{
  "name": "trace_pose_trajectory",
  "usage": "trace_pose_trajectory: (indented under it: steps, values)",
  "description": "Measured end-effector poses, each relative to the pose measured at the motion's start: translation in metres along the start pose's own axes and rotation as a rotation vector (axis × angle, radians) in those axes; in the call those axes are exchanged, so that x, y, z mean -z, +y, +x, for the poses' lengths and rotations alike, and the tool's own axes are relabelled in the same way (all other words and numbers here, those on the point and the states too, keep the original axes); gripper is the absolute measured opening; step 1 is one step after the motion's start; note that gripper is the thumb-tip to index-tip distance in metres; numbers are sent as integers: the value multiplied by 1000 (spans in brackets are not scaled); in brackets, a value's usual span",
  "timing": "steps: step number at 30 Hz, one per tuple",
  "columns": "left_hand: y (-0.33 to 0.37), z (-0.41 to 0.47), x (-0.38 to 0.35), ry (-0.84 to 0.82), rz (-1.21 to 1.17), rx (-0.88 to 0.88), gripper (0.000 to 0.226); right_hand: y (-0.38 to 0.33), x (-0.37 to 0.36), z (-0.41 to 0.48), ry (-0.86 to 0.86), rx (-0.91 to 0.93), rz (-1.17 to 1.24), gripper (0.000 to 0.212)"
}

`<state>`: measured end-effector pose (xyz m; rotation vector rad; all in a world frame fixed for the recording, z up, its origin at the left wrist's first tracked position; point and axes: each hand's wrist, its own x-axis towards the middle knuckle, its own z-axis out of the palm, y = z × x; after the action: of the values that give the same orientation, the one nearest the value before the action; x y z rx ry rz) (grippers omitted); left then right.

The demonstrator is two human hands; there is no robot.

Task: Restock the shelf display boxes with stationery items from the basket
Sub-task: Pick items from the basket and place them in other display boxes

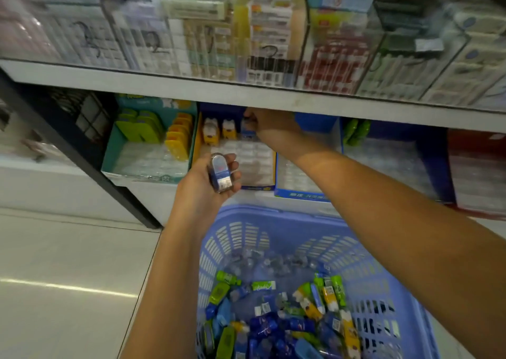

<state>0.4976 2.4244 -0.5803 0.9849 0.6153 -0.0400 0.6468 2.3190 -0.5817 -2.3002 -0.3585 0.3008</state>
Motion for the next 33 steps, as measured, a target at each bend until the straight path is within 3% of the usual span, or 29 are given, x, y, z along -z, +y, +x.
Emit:
trace_pose_trajectory:
  steps: [3,6,8,10,13,15,17,20,22,24,27,33]
  values:
    - [0,0,5,-67,-33,-12,31,0,-5,4,16,-51,113,21]
    - [0,0,11,-119,-71,-24,31,-2,-8,7,64,-85,59,15]
    - [-1,0,13,-113,-87,-23,28,-3,-3,6,12,-55,-130,11]
    - [-2,-1,13,-92,-101,-21,23,-13,3,-5,-28,-4,-350,30]
    - [-3,0,11,-81,-66,-50,18,-28,13,-36,-38,110,-183,37]
    - [-3,0,7,-98,-48,-82,18,-33,18,-61,-204,188,0,22]
    - [-4,0,2,-126,-12,-121,18,-32,23,-78,-320,211,25,15]
    - [-9,-1,-8,-118,74,-212,17,-25,33,-76,-217,199,1,12]
    - [-14,1,-10,-53,359,-356,26,-18,37,-63,-116,155,-37,8]
    - [-22,4,-6,4,871,-548,39,-7,37,-47,26,66,-124,10]
    - [-33,6,-1,-88,1408,-610,42,12,28,-30,145,19,-213,25]
    - [-42,9,7,-153,1537,-585,55,21,13,-16,134,117,-517,30]
